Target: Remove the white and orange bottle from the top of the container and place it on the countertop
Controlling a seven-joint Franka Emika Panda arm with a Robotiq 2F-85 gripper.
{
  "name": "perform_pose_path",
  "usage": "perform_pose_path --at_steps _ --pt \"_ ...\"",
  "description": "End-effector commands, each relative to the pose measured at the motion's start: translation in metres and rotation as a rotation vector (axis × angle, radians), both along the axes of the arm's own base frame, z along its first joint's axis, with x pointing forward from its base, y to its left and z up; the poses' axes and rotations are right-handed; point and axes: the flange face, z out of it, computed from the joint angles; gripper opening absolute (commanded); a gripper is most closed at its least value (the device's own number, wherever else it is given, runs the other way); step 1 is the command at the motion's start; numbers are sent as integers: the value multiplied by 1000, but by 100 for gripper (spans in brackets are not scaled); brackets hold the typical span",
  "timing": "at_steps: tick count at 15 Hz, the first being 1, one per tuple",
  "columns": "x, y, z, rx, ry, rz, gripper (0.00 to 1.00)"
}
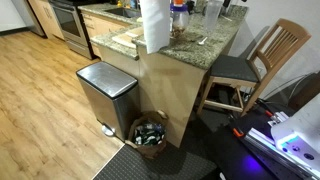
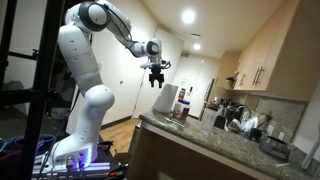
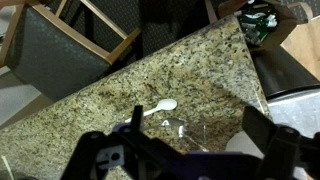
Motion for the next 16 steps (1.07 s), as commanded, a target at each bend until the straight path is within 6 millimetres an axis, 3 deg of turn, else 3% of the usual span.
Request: perform_pose_path --at_steps 1,4,11,13,16 --pt "0 0 0 0 1 0 100" --pt "0 0 0 -12 -1 -3 100" --pt "18 7 12 102 -319 -173 100" --pt "16 14 10 179 -259 -256 100" --pt "16 13 14 165 -275 -236 100"
